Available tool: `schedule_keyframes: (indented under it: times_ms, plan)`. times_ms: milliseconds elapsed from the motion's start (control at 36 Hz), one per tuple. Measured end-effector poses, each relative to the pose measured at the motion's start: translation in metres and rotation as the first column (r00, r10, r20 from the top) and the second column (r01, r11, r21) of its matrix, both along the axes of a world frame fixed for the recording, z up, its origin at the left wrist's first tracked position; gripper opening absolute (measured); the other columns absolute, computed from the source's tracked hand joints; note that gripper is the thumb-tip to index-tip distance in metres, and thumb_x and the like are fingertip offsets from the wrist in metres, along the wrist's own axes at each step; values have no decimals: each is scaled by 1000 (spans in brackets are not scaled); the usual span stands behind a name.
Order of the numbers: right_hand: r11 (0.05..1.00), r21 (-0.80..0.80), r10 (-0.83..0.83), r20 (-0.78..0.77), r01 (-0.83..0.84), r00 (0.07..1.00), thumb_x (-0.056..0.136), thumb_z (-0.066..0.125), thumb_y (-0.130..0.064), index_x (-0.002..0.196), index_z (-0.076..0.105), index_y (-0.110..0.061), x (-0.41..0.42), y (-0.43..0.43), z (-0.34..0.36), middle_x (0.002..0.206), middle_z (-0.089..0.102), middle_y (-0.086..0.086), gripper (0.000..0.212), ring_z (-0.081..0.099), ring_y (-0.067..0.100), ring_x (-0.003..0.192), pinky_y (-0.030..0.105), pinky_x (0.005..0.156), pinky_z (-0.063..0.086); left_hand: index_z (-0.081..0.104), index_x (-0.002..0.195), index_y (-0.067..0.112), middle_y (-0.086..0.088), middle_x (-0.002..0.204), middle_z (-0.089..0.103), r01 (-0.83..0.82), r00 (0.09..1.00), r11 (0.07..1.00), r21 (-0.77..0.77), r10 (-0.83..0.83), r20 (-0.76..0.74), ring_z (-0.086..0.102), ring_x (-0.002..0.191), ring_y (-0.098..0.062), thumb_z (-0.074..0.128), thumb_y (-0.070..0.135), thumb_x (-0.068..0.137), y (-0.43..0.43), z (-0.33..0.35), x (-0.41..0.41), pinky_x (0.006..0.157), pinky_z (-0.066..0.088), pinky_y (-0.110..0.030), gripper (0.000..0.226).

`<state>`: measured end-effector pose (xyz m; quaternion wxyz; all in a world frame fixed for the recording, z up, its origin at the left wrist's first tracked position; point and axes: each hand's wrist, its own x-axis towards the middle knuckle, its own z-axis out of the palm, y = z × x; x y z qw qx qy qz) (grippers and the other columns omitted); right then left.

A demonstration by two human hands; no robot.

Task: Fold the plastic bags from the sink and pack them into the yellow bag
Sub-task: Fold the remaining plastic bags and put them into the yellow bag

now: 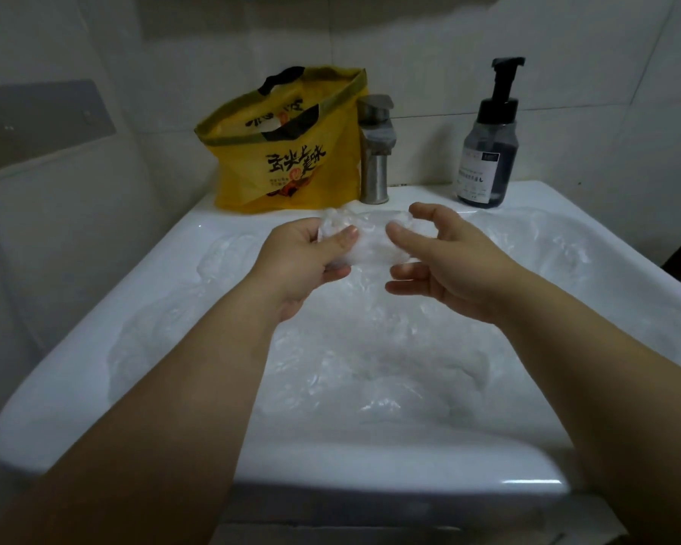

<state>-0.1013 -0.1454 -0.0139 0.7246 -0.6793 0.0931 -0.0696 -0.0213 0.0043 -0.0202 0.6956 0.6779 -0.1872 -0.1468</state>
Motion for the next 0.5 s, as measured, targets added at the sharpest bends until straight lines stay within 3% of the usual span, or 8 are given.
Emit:
schedule_keyframes:
  times_ms: [56, 111, 222, 361, 444, 500]
  plan:
    - [996, -73, -51, 56, 55, 997, 89, 64, -11, 135, 40, -23, 1, 1, -1, 99, 59, 15, 53, 62, 23, 78, 34, 73, 59, 67, 95, 15, 1, 90, 68, -8, 1000, 1000, -2, 8, 3, 65, 74, -5, 61, 17, 93, -3, 1, -2, 60, 52, -16, 6]
    - [993, -60, -93, 107, 100, 990, 90, 62, -5, 125, 44, -21, 1, 0, 1, 84, 56, 13, 42, 60, 20, 68, 29, 66, 58, 60, 113, 11, -5, 103, 65, -19, 999, 999, -37, 18, -30, 65, 81, -10, 58, 17, 95, -5, 2, -1, 60, 53, -17, 19]
    - [988, 49, -155, 147, 149, 977, 93, 54, 0, 97, 43, -19, 0, -4, 4, 79, 49, 14, 22, 52, 19, 64, 23, 57, 55, 34, 126, 24, -14, 103, 56, -29, 999, 989, -144, 23, -41, 64, 78, -16, 55, 7, 96, -4, 4, 0, 64, 56, -22, 40]
    - [990, 97, -120, 177, 104, 977, 95, 46, 6, 81, 44, -15, 1, -3, 2, 74, 47, 12, 25, 52, 18, 60, 27, 57, 55, 45, 101, 31, -9, 101, 54, -36, 992, 996, -76, 44, 114, 62, 81, -16, 53, 3, 95, -3, 4, -2, 68, 56, -23, 30]
    - [993, 86, -90, 168, 76, 982, 96, 42, 7, 70, 52, -11, 0, -2, 3, 72, 50, 9, 33, 54, 17, 58, 27, 57, 56, 54, 82, 21, -4, 92, 53, -25, 991, 999, -29, 28, 132, 60, 78, -15, 48, -1, 97, -3, 2, -2, 66, 54, -22, 27]
    - [993, 105, -70, 144, 55, 987, 95, 41, 8, 74, 60, -8, -1, -1, 4, 81, 57, 12, 33, 56, 18, 60, 28, 58, 58, 58, 75, 14, -3, 89, 55, -9, 990, 1000, 11, 8, 144, 58, 77, -14, 42, -4, 97, -2, 1, -3, 64, 54, -19, 34]
